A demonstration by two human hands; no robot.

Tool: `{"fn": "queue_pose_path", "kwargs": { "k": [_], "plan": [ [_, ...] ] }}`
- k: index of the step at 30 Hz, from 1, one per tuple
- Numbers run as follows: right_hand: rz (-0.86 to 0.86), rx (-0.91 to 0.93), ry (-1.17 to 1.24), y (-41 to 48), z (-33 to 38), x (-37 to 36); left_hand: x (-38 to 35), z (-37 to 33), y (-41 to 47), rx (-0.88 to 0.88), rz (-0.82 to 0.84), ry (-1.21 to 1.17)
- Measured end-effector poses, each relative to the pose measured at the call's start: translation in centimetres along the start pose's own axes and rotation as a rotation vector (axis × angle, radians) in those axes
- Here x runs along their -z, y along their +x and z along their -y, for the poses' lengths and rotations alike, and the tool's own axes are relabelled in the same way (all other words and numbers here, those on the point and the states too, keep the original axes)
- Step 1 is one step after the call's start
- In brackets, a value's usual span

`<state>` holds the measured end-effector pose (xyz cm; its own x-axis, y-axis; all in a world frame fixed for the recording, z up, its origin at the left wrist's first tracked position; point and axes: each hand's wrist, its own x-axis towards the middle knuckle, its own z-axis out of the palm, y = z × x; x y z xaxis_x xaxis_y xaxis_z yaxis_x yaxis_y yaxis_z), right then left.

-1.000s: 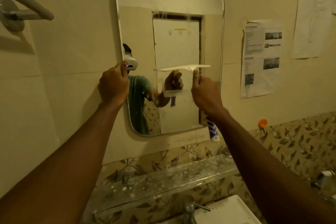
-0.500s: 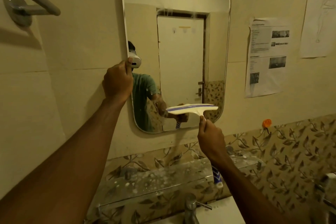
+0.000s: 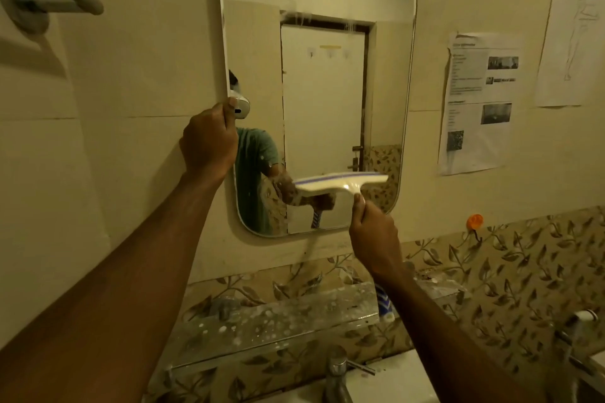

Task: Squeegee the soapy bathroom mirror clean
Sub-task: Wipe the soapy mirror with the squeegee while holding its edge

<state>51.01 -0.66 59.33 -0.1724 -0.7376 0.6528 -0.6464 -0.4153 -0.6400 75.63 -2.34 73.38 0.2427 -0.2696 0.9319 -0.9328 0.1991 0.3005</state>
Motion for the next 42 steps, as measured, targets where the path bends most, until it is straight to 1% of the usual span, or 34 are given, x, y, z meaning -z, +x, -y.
{"fn": "queue_pose_path", "kwargs": {
  "k": [4,7,11,14,16,22,27,31,38,42],
  "plan": [
    [0.046,-0.022,-0.051,-2.7,-2.5,-0.9,0.3,-0.2,-0.1,-0.002,0.005,0.024],
    [0.068,-0.019,-0.061,-2.3,-2.2,-0.1,0.4,0.0,-0.1,-0.026,0.000,0.019],
    [0.013,0.044,0.022,1.2,0.3,2.0,0.2,0.1,0.0,-0.028,0.011,0.023],
    [-0.029,0.073,0.001,3.1,1.8,2.4,0.1,0.1,0.1,-0.017,0.012,0.015],
    [-0.031,0.045,-0.010,2.6,1.7,1.8,0.1,0.2,0.1,-0.019,0.016,0.012],
    [0.038,-0.045,-0.018,-2.2,-2.1,-0.7,0.1,0.3,0.3,-0.015,0.028,0.016],
    [0.030,-0.055,-0.050,-3.2,-2.6,-1.1,0.2,0.1,0.2,0.003,0.033,0.011],
    [0.057,-0.071,-0.046,-3.5,-2.8,-0.9,0.4,-0.1,0.1,0.011,0.047,0.002],
    [0.185,-0.154,-0.088,-6.1,-4.9,-0.4,0.8,-0.5,0.1,0.036,0.063,0.005],
    [0.136,-0.172,-0.032,-5.7,-3.4,0.5,0.8,-0.4,0.0,0.040,0.066,0.006]
  ]
}}
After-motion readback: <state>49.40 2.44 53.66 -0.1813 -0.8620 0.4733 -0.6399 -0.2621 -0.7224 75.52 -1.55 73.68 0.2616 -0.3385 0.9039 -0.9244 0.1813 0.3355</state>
